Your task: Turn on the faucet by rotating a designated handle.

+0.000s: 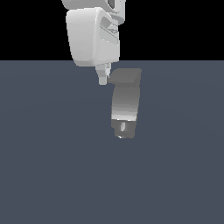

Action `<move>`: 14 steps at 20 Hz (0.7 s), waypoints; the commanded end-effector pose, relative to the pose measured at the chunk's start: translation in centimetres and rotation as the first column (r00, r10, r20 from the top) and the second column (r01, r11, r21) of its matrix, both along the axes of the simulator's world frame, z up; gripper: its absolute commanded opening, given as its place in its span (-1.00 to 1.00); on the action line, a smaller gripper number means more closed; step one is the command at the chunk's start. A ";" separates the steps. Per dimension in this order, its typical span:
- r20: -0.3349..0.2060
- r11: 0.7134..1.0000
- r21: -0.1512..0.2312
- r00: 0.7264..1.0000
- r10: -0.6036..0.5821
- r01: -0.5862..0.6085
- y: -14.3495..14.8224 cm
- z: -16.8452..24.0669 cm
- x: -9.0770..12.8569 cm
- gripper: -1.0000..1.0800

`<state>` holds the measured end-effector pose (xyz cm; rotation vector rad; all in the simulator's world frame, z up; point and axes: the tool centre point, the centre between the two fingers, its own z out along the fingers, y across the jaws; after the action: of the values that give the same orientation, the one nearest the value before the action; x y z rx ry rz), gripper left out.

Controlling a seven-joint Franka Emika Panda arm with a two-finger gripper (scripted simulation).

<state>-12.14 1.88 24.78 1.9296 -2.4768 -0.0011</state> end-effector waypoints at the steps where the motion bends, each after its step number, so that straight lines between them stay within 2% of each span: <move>1: 0.002 1.000 0.001 1.000 -0.027 0.027 -2.5 0.0 -0.3 -1.00; 14: 0.002 1.000 0.001 1.000 -0.030 0.030 -8.6 0.0 -2.3 -1.00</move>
<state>-14.12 -5.32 24.80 1.9188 -2.4874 0.0015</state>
